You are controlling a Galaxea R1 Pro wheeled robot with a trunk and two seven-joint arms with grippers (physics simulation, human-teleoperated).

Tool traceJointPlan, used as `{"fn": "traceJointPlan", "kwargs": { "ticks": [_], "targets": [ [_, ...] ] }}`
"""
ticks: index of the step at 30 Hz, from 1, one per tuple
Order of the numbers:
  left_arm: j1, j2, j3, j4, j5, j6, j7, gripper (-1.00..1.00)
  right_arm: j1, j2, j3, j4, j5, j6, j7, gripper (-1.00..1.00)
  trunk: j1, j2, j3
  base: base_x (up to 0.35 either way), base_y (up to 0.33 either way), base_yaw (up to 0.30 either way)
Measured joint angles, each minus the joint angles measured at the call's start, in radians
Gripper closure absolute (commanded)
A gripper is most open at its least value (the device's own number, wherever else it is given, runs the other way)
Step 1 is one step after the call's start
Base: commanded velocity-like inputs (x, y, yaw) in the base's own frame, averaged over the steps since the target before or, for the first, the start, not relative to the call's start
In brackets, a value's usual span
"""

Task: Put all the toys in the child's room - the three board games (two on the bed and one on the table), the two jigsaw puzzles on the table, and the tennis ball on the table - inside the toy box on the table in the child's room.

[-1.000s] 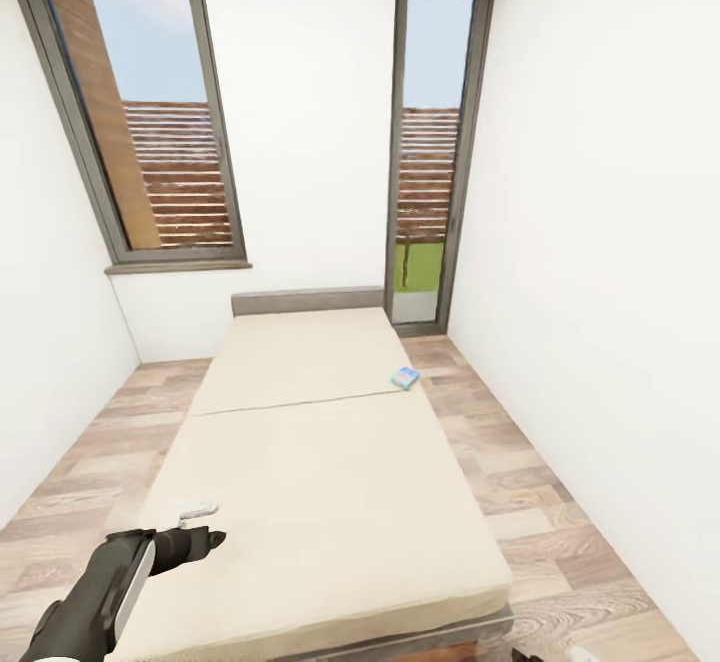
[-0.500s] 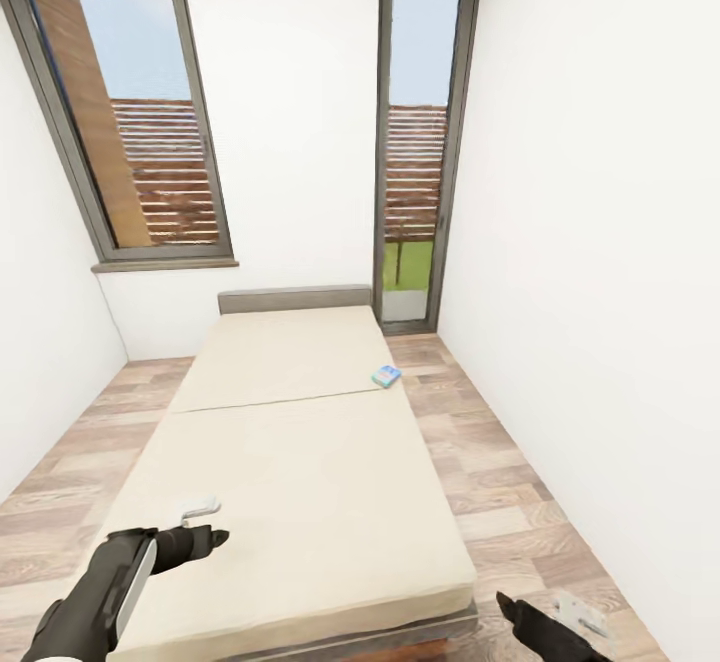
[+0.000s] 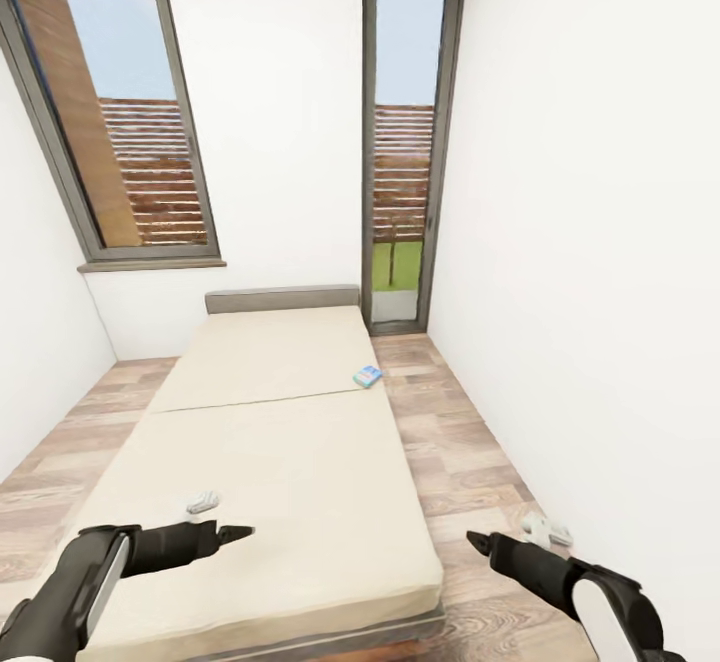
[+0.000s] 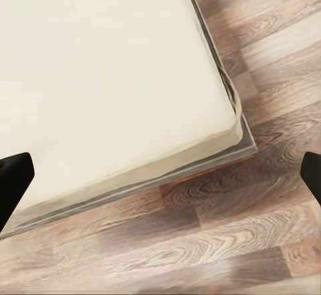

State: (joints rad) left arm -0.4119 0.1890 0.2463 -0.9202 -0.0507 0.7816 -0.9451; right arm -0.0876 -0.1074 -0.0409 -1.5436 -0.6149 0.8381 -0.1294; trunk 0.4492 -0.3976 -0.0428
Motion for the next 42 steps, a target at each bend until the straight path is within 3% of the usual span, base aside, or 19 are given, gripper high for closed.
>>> {"fn": "traceJointPlan", "kwargs": {
  "ticks": [1,2,7,8,13,16,17,22,30,42],
  "targets": [
    [0.000,0.012,0.001,-0.002,0.001,0.004,-0.039,-1.00,-0.001,0.000,0.000,-0.002,-0.004,0.005,0.001,-1.00,0.000,0.000,0.000,0.018,-0.098,0.000],
    [0.000,0.035,0.001,-0.006,0.003,0.014,-0.116,-1.00,-0.002,-0.001,-0.001,-0.005,-0.014,0.012,0.005,-1.00,0.000,0.000,0.000,0.014,-0.078,0.000],
    [0.000,0.086,0.020,-0.012,0.005,0.029,-0.308,-1.00,-0.003,-0.001,-0.002,-0.010,-0.060,0.020,0.019,-1.00,0.000,0.000,0.000,0.007,-0.040,0.000],
    [0.000,0.096,0.038,-0.016,0.006,0.030,-0.373,-1.00,-0.003,-0.001,-0.002,-0.011,-0.067,0.021,0.020,-1.00,0.000,0.000,0.000,0.003,-0.016,0.000],
    [0.001,0.114,0.115,-0.020,0.004,0.029,-0.500,-1.00,-0.002,0.000,0.004,-0.013,-0.089,0.022,0.024,-1.00,0.000,0.000,0.000,0.001,-0.008,0.000],
    [0.000,0.118,0.150,-0.020,0.002,0.029,-0.525,-1.00,-0.002,0.000,0.004,-0.013,-0.093,0.021,0.025,-1.00,0.000,0.000,0.000,0.000,-0.002,0.000],
    [0.001,0.120,0.176,-0.021,0.001,0.031,-0.541,-1.00,-0.002,0.000,0.003,-0.014,-0.096,0.022,0.026,-1.00,0.000,0.000,0.000,0.000,0.000,0.000],
    [0.001,0.122,0.193,-0.024,-0.001,0.035,-0.551,-1.00,-0.002,0.000,0.004,-0.014,-0.098,0.019,0.027,-1.00,0.000,0.000,0.000,0.000,0.000,0.000],
    [0.000,0.121,0.199,-0.024,-0.002,0.039,-0.551,-1.00,-0.002,0.000,0.007,-0.014,-0.099,0.015,0.029,-1.00,0.000,0.000,0.000,0.000,-0.088,0.000],
    [0.001,0.119,0.199,-0.024,-0.002,0.039,-0.549,-1.00,-0.002,0.000,0.007,-0.012,-0.098,0.014,0.029,-1.00,0.000,0.000,0.000,0.000,-0.283,0.077]
  ]
}}
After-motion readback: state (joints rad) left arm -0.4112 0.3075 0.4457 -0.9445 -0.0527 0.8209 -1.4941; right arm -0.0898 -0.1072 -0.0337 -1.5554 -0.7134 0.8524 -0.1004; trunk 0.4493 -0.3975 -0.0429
